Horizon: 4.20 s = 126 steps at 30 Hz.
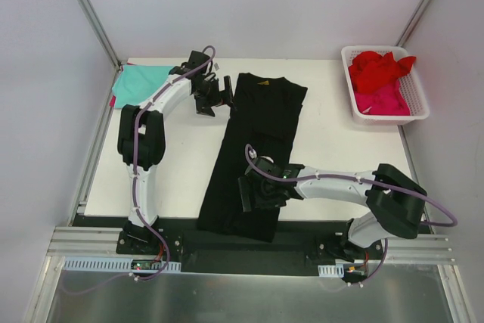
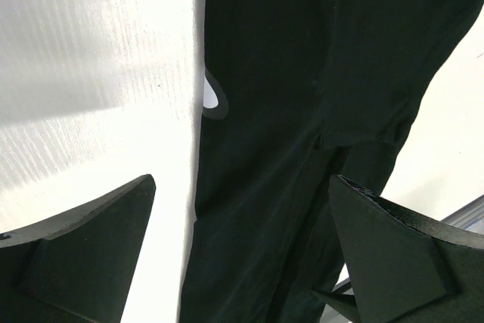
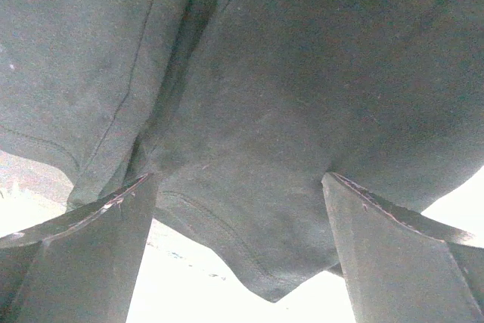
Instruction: Fold and stack the t-shirts
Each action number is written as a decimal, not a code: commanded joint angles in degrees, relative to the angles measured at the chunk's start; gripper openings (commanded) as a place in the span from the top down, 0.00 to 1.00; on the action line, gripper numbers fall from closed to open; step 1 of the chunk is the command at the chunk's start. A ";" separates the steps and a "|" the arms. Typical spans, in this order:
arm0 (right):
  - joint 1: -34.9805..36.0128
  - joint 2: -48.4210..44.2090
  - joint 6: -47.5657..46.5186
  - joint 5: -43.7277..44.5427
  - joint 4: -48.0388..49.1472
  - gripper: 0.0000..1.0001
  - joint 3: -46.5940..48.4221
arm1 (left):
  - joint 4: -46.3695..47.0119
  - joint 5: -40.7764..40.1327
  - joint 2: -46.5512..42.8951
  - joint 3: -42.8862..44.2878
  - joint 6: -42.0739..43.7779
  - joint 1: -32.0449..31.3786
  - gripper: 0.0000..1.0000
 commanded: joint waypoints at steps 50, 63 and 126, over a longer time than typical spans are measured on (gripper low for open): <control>6.81 -43.58 8.34 23.89 -35.98 0.00 4.66 | 7.34 24.46 22.96 27.39 -4.53 -3.55 0.01; 6.90 -45.87 9.13 23.18 -37.83 0.00 5.10 | 9.37 15.94 26.21 27.56 -5.77 -1.09 0.01; 3.64 -11.79 4.04 33.91 -14.98 0.01 0.00 | 11.48 -30.09 -65.82 -65.26 -25.79 -28.04 0.01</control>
